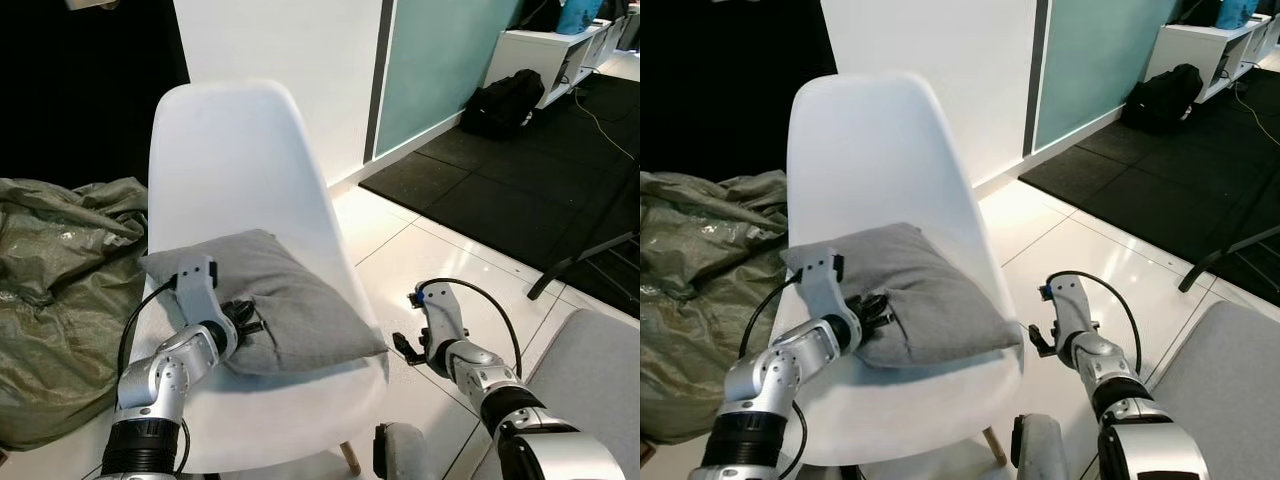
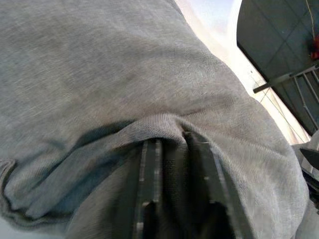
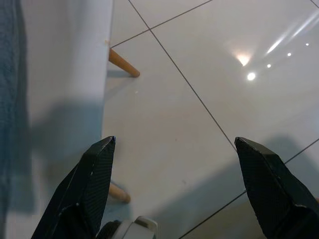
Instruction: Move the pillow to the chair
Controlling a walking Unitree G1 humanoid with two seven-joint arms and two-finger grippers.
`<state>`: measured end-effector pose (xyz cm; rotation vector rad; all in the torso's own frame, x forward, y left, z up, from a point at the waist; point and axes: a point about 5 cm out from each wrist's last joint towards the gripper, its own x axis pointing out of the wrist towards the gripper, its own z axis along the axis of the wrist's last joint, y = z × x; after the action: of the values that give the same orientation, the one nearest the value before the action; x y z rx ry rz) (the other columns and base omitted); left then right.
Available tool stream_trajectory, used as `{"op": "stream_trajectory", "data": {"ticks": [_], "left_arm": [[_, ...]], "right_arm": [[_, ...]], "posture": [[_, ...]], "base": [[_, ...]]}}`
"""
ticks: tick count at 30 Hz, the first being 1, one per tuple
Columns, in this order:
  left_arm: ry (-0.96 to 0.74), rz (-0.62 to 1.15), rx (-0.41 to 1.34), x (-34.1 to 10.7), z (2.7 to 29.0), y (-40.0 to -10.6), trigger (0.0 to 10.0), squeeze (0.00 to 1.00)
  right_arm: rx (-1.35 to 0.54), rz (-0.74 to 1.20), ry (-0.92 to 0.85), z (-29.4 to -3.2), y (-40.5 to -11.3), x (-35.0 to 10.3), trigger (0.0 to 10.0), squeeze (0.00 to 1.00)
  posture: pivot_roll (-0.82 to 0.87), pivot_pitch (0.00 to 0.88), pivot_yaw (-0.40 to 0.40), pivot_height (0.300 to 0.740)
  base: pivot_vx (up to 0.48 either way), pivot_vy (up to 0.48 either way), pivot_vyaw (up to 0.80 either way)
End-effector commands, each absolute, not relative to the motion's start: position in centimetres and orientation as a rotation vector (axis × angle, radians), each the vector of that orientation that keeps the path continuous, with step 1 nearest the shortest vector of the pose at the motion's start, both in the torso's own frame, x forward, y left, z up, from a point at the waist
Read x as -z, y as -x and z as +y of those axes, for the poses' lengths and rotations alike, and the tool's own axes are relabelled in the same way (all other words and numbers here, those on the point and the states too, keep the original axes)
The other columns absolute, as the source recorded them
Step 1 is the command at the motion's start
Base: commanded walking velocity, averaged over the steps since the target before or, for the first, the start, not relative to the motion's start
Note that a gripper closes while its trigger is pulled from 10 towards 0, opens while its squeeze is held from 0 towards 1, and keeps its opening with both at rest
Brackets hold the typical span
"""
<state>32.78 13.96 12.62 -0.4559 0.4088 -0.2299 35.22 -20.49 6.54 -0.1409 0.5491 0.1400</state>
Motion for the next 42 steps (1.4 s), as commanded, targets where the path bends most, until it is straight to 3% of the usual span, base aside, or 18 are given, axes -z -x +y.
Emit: {"op": "stream_trajectory", "data": {"ticks": [1, 7, 11, 15, 19, 23, 31, 33, 34, 35, 36, 42], "left_arm": [[0.458, 0.444, 0.23, -11.9, 13.6, -32.3, 10.0, 1.0], [0.485, 0.415, 0.34, -13.2, 13.0, -31.7, 10.0, 1.0], [0.473, 0.245, 0.497, -16.4, 14.4, -30.9, 10.0, 1.0], [0.427, 0.157, 0.559, -17.4, 15.0, -30.3, 10.0, 1.0], [0.435, -0.063, 0.611, -20.8, 16.5, -29.4, 10.0, 1.0], [0.457, -0.15, 0.525, -22.1, 18.8, -29.2, 10.0, 1.0], [0.413, -0.138, 0.342, -21.0, 22.5, -28.7, 10.0, 1.0], [0.345, -0.086, 0.168, -19.3, 24.5, -28.5, 10.0, 1.0], [0.295, -0.058, 0.075, -18.3, 25.6, -28.2, 10.0, 0.92], [0.264, -0.043, 0.022, -17.8, 26.2, -27.9, 10.0, 0.92], [0.221, -0.029, -0.048, -17.0, 26.9, -27.5, 10.0, 0.0], [0.123, 0.041, -0.318, -13.3, 29.0, -25.3, 10.0, 0.0]], "right_arm": [[-0.142, 0.531, 0.131, -20.2, -35.4, -6.8, 10.0, 0.0], [-0.133, 0.526, 0.135, -20.4, -35.5, -6.9, 10.0, 0.0], [-0.113, 0.525, 0.143, -20.6, -35.5, -7.0, 10.0, 0.0], [-0.103, 0.518, 0.144, -20.7, -35.5, -7.0, 10.0, 0.0], [-0.066, 0.474, 0.119, -21.1, -35.7, -7.5, 10.0, 0.0], [-0.051, 0.446, 0.092, -21.5, -35.9, -7.9, 10.0, 0.0], [-0.048, 0.413, 0.06, -21.5, -36.0, -8.2, 10.0, 0.0], [-0.043, 0.397, 0.056, -21.4, -36.1, -8.3, 10.0, 0.0], [-0.048, 0.382, 0.041, -21.3, -36.1, -8.5, 10.0, 0.0], [-0.052, 0.373, 0.029, -21.2, -36.2, -8.6, 10.0, 0.0], [-0.079, 0.347, 0.006, -21.0, -36.3, -8.8, 10.0, 0.0], [-0.135, 0.321, -0.024, -20.3, -36.4, -9.0, 10.0, 0.0]], "posture": [[-0.13, 0.085, -0.016, 0.495], [-0.13, 0.087, -0.018, 0.495], [-0.12, 0.086, -0.016, 0.495], [-0.13, 0.09, -0.016, 0.495], [-0.13, 0.096, -0.018, 0.495], [-0.13, 0.099, -0.017, 0.495], [-0.12, 0.1, -0.015, 0.495], [-0.12, 0.103, -0.014, 0.495], [-0.12, 0.102, -0.013, 0.495], [-0.12, 0.102, -0.013, 0.495], [-0.12, 0.102, -0.011, 0.495], [-0.12, 0.097, -0.009, 0.52]], "base": [[0.0, 0.0, 0.0], [0.0, 0.0, 0.0], [0.0, 0.0, 0.0], [0.0, 0.0, 0.0], [0.0, 0.0, 0.0], [0.0, 0.0, 0.0], [0.0, 0.0, 0.0], [0.0, 0.0, 0.0], [0.0, 0.0, 0.0], [0.0, 0.0, 0.0], [0.0, 0.0, 0.0], [0.0, 0.0, 0.0]]}}
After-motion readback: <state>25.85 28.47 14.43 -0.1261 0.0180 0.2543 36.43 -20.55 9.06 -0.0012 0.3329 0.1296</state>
